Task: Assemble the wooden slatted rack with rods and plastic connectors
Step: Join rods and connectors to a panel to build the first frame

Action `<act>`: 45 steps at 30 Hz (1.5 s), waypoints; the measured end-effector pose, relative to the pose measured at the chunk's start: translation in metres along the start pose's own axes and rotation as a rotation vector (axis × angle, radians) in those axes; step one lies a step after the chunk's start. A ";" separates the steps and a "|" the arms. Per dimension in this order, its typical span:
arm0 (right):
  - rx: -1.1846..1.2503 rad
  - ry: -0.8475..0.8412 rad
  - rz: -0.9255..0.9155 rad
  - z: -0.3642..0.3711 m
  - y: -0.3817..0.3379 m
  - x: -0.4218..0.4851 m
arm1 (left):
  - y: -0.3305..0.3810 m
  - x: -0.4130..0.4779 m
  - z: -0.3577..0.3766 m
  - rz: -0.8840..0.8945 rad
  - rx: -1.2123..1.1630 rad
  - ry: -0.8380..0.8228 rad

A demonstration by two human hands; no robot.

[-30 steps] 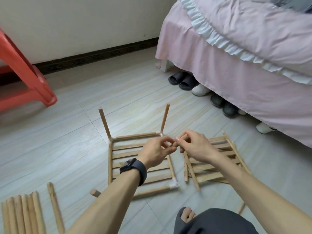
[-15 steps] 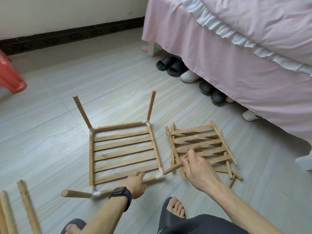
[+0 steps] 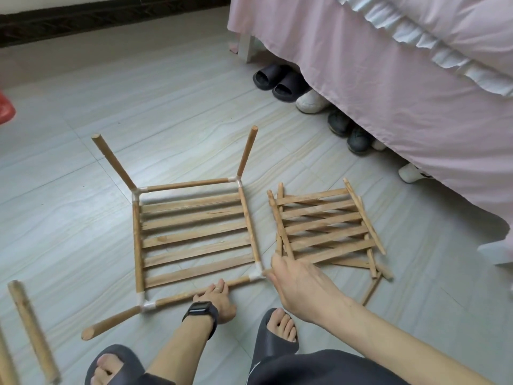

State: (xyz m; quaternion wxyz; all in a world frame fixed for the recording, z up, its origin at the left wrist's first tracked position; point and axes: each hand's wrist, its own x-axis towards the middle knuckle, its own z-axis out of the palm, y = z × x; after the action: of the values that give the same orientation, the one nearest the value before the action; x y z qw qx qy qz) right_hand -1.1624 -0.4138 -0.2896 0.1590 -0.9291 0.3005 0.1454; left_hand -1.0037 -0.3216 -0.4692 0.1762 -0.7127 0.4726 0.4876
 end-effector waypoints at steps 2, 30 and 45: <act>-0.056 0.027 -0.085 0.003 -0.007 -0.002 | 0.000 0.001 -0.002 -0.005 0.008 -0.018; -0.319 -0.184 0.083 0.000 0.009 0.031 | -0.006 0.001 0.009 0.019 -0.019 0.016; -0.284 -0.166 0.189 0.012 -0.005 0.019 | -0.007 -0.009 0.013 0.003 0.050 0.019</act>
State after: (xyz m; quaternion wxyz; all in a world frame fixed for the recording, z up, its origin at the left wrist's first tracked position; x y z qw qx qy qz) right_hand -1.1466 -0.4148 -0.3059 0.0361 -0.8945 0.3489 0.2770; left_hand -1.0048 -0.3044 -0.4685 0.1890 -0.7119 0.4873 0.4691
